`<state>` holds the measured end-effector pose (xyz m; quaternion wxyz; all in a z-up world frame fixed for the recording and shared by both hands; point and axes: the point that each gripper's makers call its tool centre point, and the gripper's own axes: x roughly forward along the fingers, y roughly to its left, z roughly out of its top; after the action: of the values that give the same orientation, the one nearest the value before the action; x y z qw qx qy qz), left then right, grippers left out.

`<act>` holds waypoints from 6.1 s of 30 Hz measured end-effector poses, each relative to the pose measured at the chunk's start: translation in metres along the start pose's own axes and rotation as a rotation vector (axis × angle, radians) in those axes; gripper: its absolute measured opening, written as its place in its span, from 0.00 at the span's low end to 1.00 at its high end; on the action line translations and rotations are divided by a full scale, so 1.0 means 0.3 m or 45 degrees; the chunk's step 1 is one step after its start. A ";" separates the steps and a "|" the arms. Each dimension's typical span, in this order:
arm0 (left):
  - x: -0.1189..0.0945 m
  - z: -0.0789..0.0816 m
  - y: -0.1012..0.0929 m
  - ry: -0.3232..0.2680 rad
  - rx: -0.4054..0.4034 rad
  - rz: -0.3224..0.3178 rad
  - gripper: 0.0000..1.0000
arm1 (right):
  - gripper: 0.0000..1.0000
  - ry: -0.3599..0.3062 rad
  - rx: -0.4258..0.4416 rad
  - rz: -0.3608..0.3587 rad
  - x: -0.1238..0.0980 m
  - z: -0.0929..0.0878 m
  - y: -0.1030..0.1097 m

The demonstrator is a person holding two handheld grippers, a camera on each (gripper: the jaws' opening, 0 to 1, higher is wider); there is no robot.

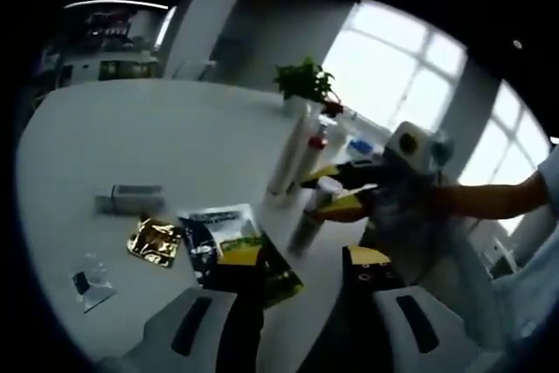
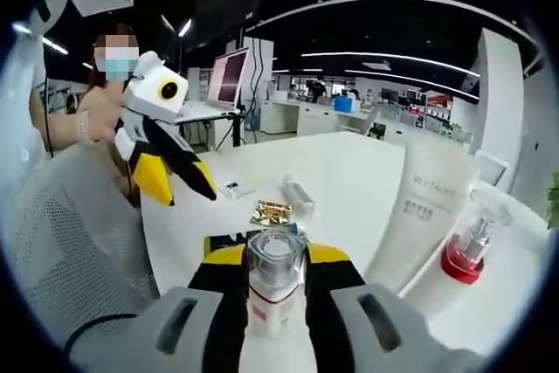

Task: Arrange the skincare products in the storage area until every visible bottle or jar stands upright without overlapping.

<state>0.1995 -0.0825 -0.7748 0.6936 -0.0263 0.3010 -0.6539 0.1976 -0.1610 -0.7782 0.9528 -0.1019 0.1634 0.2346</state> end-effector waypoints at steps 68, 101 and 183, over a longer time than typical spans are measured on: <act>0.219 -0.006 -0.027 0.254 0.496 0.145 0.42 | 0.24 0.069 -0.149 0.158 -0.020 -0.011 -0.005; 0.316 -0.113 -0.019 0.440 0.364 0.154 0.20 | 0.26 0.149 -0.183 0.252 -0.080 -0.124 -0.026; 0.682 -0.033 -0.047 0.460 0.362 0.139 0.15 | 0.18 0.222 -0.032 0.093 -0.158 -0.299 -0.291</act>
<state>0.1750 -0.2698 -0.8554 0.6596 0.2054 0.3262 -0.6453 0.1762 -0.2807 -0.8340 0.9245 -0.1277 0.2463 0.2615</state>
